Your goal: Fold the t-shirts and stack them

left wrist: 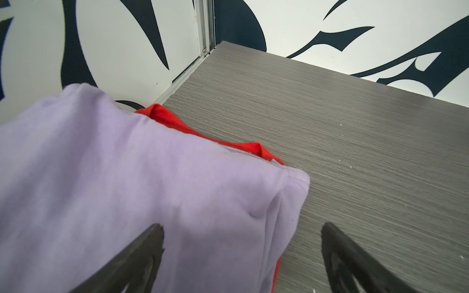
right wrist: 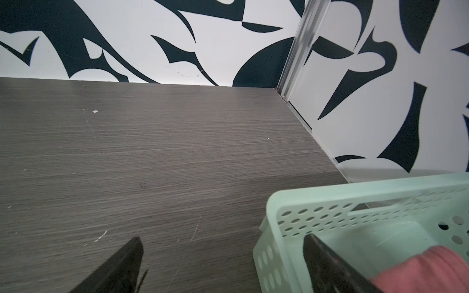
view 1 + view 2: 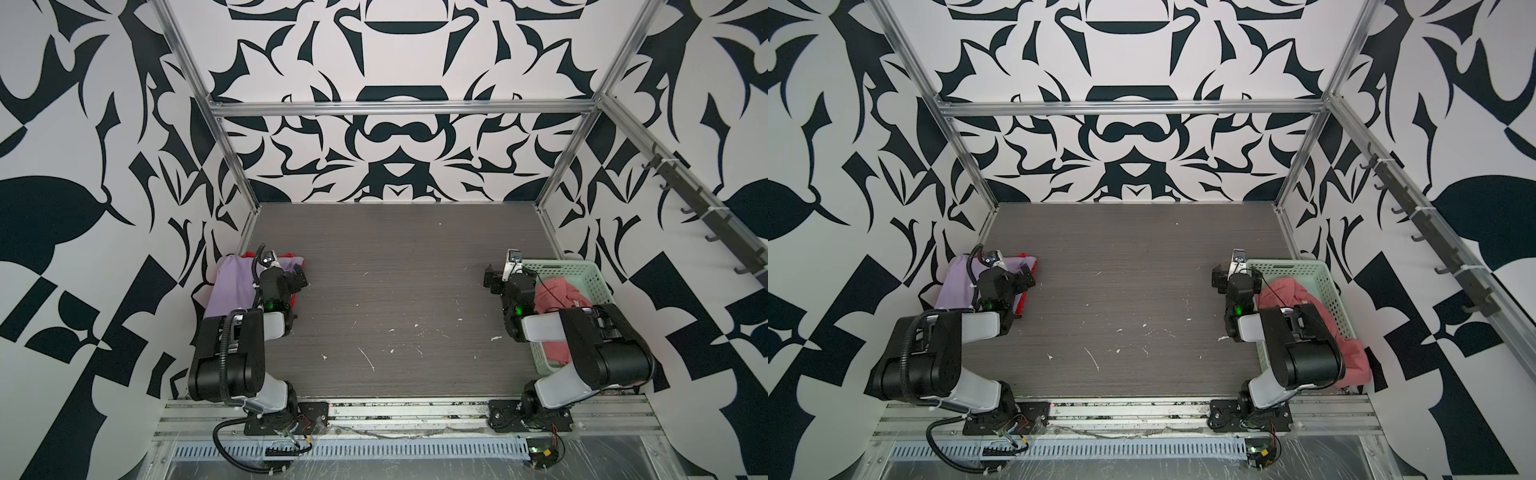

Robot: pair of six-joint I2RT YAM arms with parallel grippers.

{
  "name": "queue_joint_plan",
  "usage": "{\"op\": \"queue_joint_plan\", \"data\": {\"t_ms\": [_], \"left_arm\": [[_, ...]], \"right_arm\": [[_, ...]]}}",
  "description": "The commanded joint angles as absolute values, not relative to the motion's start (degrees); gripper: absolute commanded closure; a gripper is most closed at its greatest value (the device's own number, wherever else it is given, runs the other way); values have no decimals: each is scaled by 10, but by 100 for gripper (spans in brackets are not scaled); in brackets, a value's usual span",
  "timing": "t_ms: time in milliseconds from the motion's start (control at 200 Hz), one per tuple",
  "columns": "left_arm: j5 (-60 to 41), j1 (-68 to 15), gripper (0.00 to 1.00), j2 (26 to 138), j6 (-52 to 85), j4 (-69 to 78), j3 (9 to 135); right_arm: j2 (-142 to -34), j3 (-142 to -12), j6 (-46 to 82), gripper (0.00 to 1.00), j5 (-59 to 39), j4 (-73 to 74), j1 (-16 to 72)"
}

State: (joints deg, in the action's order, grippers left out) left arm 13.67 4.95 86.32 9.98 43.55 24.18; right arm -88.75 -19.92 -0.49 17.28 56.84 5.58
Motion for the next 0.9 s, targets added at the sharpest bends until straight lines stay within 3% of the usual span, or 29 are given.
{"op": "queue_joint_plan", "data": {"t_ms": [0, 190, 895], "left_arm": [[129, 49, 1, 868, 94, 454, 243], [22, 49, 1, 877, 49, 451, 248], [34, 49, 1, 900, 56, 512, 226]], "right_arm": [[-889, -197, 17, 0, 155, 534, 54], [-889, -197, 16, 0, 154, 533, 54], [-893, -199, 15, 0, 154, 536, 54]]}}
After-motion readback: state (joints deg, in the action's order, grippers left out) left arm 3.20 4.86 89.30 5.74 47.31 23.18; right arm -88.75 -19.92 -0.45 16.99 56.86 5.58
